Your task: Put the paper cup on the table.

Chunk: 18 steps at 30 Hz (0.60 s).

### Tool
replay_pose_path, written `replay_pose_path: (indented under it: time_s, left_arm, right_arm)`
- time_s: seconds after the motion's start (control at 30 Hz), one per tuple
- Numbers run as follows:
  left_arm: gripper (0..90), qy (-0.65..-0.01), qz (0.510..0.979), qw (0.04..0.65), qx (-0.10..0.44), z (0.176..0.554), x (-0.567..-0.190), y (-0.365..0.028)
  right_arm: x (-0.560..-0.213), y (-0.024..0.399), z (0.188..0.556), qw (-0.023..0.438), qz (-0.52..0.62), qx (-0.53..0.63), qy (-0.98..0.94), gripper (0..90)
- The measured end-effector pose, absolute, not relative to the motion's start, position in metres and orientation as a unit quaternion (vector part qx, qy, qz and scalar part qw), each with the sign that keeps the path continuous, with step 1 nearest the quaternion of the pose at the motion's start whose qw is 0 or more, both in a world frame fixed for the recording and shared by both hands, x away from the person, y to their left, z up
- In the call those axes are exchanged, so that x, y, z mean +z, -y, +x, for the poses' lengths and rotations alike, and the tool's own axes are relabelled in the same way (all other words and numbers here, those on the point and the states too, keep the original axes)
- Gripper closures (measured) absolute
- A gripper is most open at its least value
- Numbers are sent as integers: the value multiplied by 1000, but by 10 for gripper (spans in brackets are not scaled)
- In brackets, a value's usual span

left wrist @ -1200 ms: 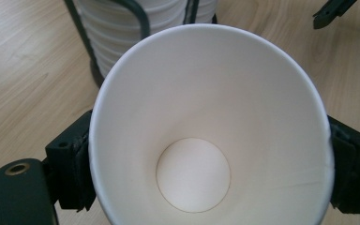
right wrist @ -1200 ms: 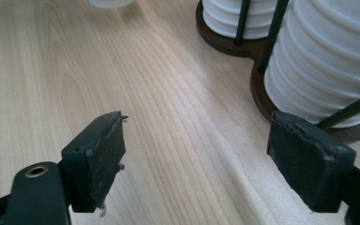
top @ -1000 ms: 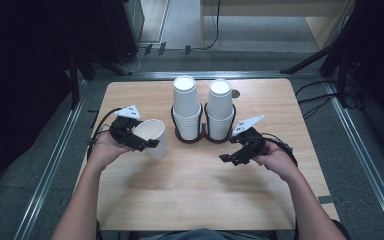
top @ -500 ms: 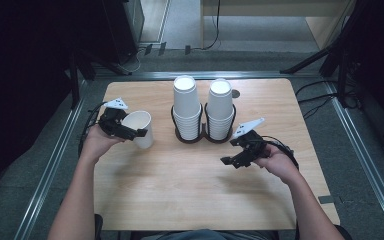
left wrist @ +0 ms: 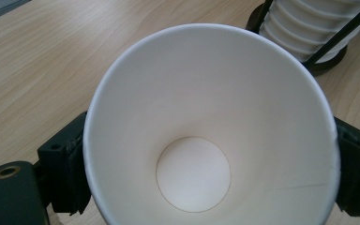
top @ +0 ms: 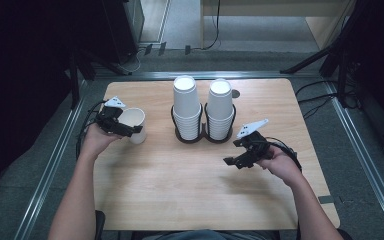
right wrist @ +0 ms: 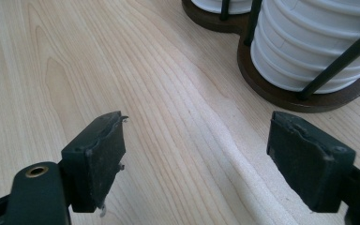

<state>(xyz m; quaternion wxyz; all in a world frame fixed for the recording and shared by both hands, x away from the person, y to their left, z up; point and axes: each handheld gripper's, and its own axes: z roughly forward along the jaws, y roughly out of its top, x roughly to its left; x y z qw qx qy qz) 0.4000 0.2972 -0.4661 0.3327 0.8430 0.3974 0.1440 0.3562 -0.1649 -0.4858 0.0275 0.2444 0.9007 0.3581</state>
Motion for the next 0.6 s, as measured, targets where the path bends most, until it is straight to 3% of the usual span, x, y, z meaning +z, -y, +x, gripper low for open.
replay_pose_path:
  time_s: [0.4, 0.6]
  left_arm:
    - [58, -402, 841, 344, 114, 401, -472, -301]
    - [7, -409, 839, 347, 96, 402, -473, -301]
  right_arm:
    - [-486, 165, 356, 28, 245, 356, -901, 197]
    - [-486, 164, 356, 29, 242, 353, -903, 197]
